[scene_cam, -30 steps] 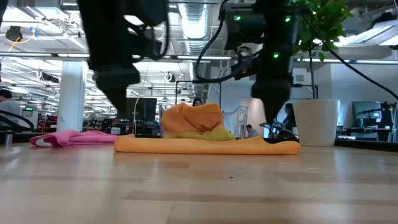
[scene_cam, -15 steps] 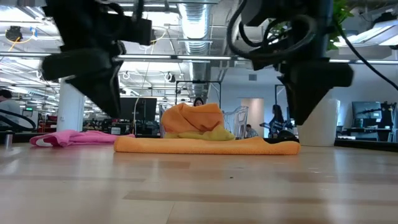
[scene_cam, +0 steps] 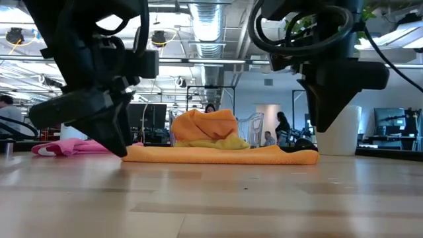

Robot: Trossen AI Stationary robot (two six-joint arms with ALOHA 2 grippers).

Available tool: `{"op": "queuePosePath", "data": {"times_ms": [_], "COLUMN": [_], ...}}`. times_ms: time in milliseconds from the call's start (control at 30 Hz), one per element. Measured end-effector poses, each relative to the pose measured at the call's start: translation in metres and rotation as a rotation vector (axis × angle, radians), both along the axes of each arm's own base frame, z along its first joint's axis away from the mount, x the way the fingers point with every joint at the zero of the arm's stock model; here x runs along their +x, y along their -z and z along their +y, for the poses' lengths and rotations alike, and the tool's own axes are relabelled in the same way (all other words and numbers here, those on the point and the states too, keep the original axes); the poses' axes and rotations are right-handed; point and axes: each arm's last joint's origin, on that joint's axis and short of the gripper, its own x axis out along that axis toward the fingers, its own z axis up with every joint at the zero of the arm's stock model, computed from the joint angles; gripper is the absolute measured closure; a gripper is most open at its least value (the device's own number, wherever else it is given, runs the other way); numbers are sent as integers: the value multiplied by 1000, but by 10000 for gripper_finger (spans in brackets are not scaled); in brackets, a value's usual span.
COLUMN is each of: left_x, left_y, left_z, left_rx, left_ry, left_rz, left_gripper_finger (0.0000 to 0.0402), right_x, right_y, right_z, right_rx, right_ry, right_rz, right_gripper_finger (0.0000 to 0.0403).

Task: Fold microfiber towels
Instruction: Fold the orange towel

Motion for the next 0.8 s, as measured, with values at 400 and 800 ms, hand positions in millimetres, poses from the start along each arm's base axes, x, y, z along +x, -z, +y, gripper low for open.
{"op": "queuePosePath", "data": {"times_ms": [400,800], "left_x": [4,10], "left_y": [4,-15], "left_z": [17,6], "left_rx": [48,69], "left_ry": [0,43], "left_rz": [10,34], "left_gripper_finger": [255,255], "right_x": [7,12], "right_y": [1,1], "right_z": [-8,-17], "right_rx": [36,88], "right_ry": [29,37], "right_rz": [-39,-41], "right_gripper_finger": [232,232]}}
